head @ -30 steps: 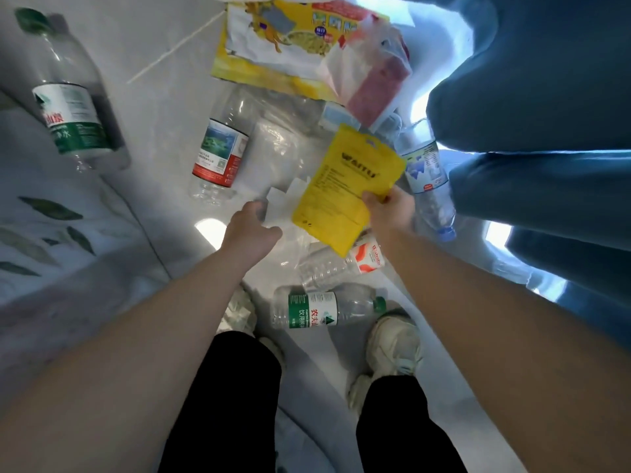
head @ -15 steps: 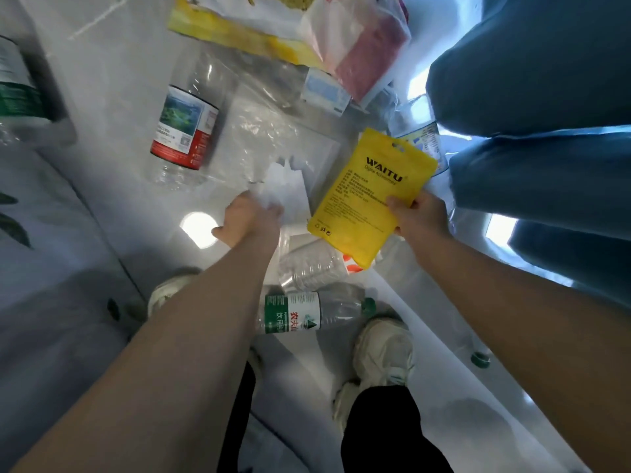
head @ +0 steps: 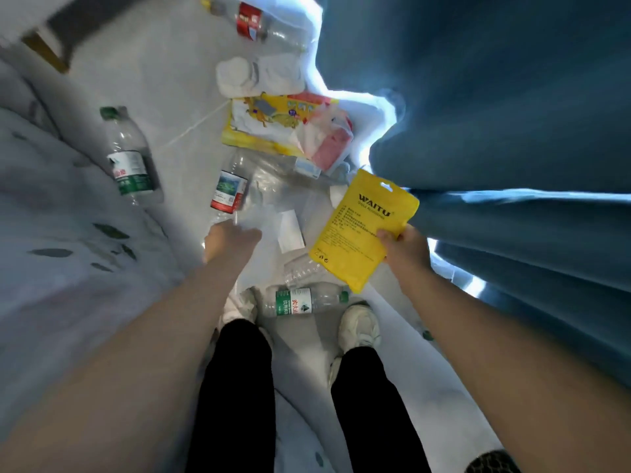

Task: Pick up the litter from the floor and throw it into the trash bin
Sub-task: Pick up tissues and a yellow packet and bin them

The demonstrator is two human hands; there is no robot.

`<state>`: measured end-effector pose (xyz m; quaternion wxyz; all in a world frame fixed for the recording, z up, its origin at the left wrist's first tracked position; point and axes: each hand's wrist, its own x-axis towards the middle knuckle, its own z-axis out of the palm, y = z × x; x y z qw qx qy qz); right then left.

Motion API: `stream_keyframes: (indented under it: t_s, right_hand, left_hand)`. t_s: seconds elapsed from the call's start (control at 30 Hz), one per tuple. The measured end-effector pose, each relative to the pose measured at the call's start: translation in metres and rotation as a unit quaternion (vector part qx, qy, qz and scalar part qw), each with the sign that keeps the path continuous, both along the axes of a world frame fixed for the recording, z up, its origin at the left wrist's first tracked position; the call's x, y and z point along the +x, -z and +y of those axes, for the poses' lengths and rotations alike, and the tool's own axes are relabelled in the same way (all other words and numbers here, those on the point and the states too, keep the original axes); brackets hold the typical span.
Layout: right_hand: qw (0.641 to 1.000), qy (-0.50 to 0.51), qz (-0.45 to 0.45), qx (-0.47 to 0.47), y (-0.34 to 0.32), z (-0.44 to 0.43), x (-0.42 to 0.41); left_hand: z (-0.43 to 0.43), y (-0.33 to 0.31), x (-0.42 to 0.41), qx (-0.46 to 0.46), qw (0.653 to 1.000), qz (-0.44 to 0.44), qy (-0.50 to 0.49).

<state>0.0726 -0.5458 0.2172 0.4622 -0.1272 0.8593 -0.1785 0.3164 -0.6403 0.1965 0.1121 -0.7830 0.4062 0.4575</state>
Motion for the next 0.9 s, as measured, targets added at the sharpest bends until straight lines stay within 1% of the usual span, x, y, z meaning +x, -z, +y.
stream_keyframes:
  t_s: [0.1, 0.2, 0.33, 0.5, 0.57, 0.63, 0.7, 0.77, 0.9]
  right_hand:
    - [1.000, 0.025, 0.004, -0.011, -0.074, 0.001, 0.003]
    - [0.998, 0.055, 0.018, -0.013, -0.151, 0.015, 0.007]
    - [0.990, 0.139, 0.033, -0.017, -0.245, 0.057, 0.018]
    - [0.962, 0.268, 0.016, -0.053, -0.356, 0.099, 0.045]
    - [0.951, 0.299, 0.010, -0.072, -0.392, 0.115, 0.053]
    - [0.941, 0.324, 0.003, -0.098, -0.418, 0.133, 0.058]
    - [0.931, 0.347, -0.005, -0.117, -0.438, 0.153, 0.059]
    - [0.917, 0.372, -0.011, -0.146, -0.456, 0.176, 0.057]
    - [0.903, 0.383, 0.003, -0.195, -0.484, 0.241, 0.038]
  left_hand:
    - [-0.005, -0.071, 0.000, 0.002, 1.000, 0.008, -0.030]
    - [-0.005, -0.150, -0.003, 0.001, 0.997, 0.047, -0.062]
    - [0.000, -0.258, -0.002, -0.004, 0.992, 0.109, -0.066]
    - [0.014, -0.369, -0.001, -0.010, 0.982, 0.178, -0.061]
    - [0.023, -0.405, -0.006, -0.011, 0.974, 0.220, -0.044]
    - [0.036, -0.435, -0.014, -0.017, 0.964, 0.262, -0.049]
    - [0.053, -0.461, -0.024, -0.026, 0.959, 0.277, -0.044]
    - [0.075, -0.482, -0.035, -0.020, 0.949, 0.312, -0.045]
    - [0.138, -0.507, -0.057, -0.005, 0.936, 0.350, -0.034]
